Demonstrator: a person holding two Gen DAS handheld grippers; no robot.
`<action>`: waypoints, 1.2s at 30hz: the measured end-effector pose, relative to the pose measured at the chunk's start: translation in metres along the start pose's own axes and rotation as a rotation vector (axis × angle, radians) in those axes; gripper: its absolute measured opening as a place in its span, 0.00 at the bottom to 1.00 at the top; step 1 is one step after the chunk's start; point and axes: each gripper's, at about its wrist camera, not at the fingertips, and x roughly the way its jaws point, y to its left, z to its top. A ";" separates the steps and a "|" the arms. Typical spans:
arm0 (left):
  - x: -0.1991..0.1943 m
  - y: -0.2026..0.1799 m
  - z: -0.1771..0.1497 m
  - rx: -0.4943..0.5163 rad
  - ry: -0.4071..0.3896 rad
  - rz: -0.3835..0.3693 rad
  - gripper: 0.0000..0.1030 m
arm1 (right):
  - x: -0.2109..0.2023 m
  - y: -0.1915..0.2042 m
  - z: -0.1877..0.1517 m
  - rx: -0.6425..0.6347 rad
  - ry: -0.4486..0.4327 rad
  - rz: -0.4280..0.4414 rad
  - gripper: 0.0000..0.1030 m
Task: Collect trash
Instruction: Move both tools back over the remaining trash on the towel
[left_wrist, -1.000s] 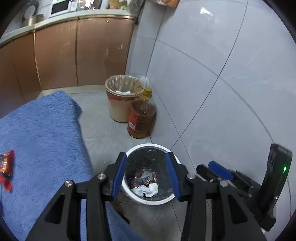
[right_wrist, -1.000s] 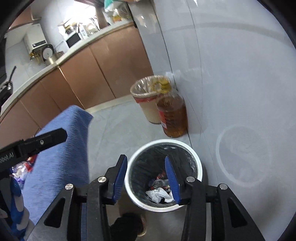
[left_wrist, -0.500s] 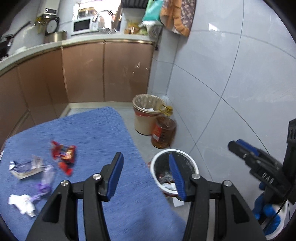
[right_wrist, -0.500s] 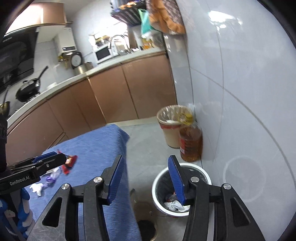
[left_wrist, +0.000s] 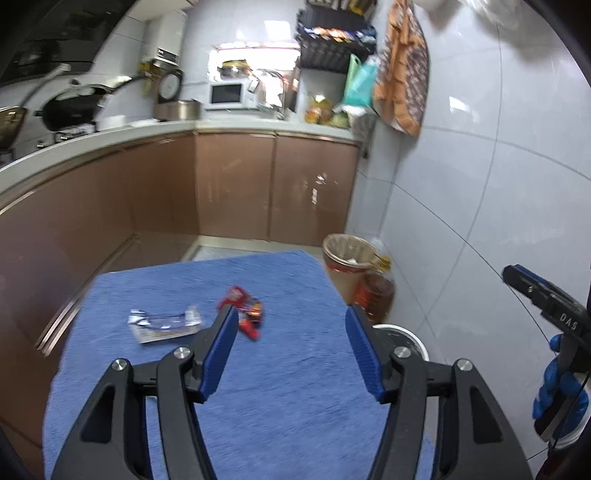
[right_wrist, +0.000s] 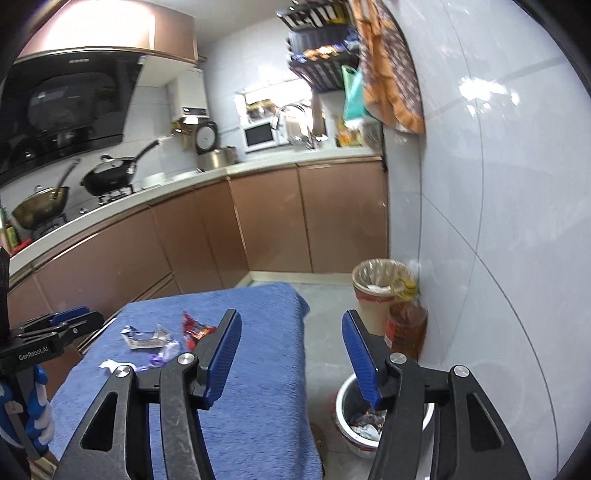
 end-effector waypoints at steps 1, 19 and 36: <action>-0.009 0.008 -0.002 -0.009 -0.010 0.015 0.58 | -0.005 0.005 0.002 -0.010 -0.011 0.009 0.53; -0.081 0.075 -0.035 -0.135 -0.047 0.141 0.62 | -0.054 0.039 0.008 -0.078 -0.101 0.098 0.60; -0.015 0.119 -0.055 -0.201 0.078 0.169 0.62 | 0.002 0.028 -0.013 -0.055 0.023 0.083 0.62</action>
